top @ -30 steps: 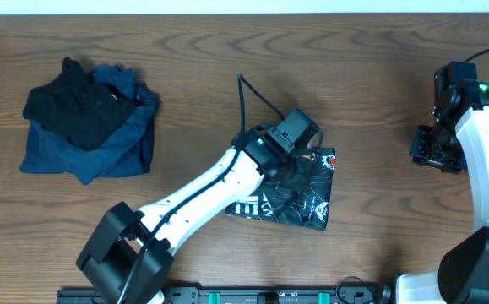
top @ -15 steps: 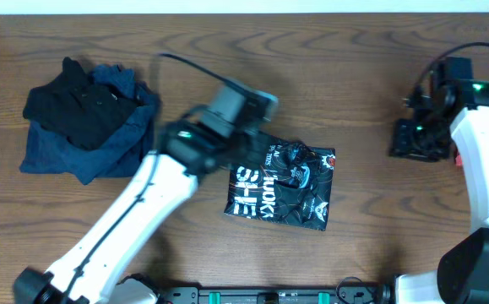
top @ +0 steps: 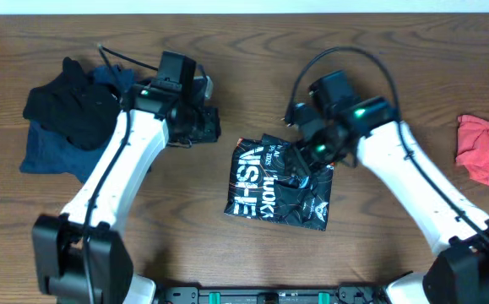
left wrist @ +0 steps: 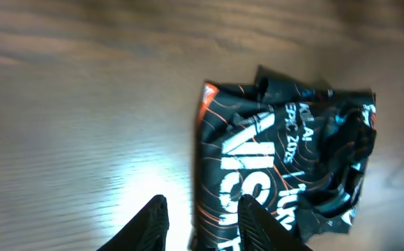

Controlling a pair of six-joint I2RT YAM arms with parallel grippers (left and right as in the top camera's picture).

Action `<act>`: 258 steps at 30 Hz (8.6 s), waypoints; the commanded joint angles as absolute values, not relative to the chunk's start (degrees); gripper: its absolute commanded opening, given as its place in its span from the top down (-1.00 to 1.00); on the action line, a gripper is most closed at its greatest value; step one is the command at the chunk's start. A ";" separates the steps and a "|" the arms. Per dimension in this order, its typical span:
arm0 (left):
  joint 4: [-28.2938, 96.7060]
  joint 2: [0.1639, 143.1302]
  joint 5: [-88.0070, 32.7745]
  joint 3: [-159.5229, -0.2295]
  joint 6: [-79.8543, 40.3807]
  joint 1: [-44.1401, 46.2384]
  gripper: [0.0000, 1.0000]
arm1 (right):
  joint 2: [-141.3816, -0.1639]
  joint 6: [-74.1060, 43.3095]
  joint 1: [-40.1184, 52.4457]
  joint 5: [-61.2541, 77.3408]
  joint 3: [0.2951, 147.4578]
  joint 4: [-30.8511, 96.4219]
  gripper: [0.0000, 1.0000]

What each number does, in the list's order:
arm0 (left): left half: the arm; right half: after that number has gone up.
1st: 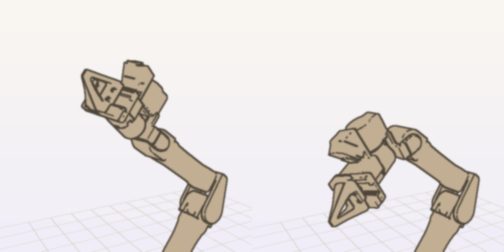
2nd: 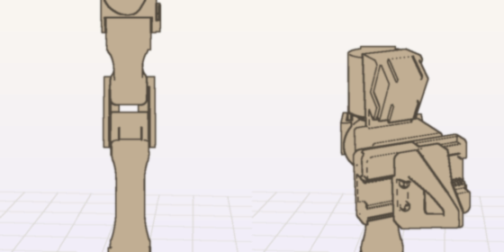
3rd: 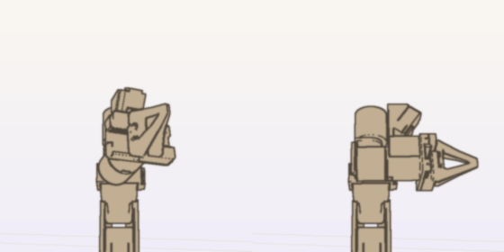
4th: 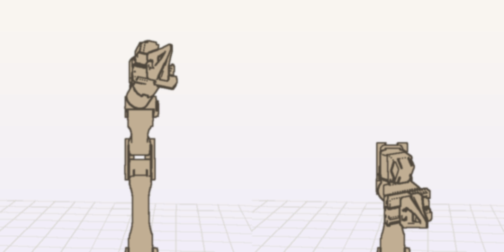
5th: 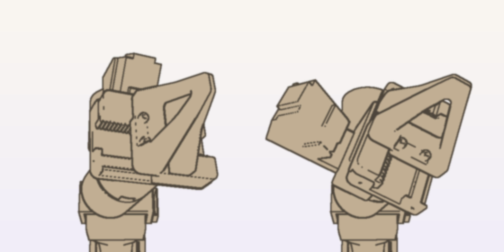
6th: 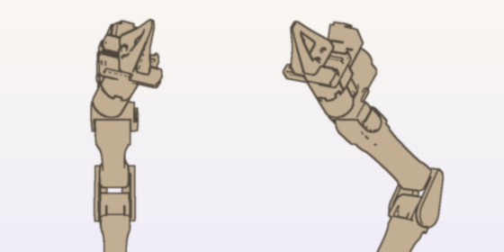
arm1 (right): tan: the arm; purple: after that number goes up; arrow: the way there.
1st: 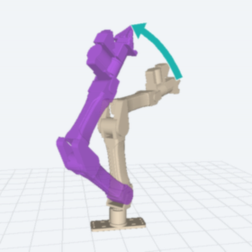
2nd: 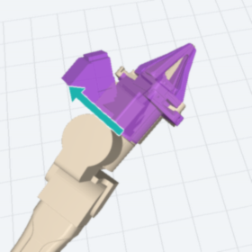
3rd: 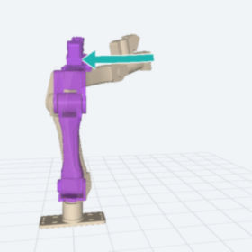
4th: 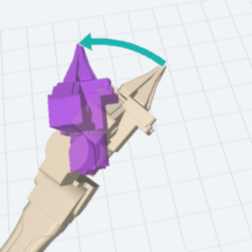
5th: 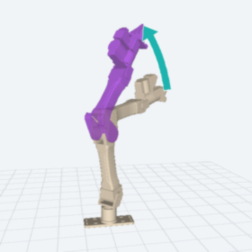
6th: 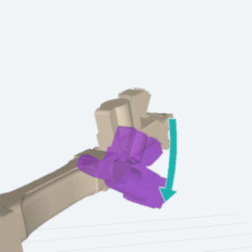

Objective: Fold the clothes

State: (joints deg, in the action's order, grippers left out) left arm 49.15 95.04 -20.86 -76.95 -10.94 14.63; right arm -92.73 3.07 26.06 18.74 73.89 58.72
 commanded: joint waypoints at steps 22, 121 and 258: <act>49.71 98.52 -27.05 -76.62 -11.64 14.55 0.30 | -93.01 -9.41 37.36 0.21 57.30 44.97 0.98; 50.61 98.54 -27.03 -76.49 -8.69 15.00 0.14 | -92.55 -28.53 12.69 -5.30 59.94 49.39 0.06; 31.33 98.24 12.60 -86.61 1.78 -23.16 -0.84 | -92.20 -17.82 13.54 4.36 59.94 51.46 0.09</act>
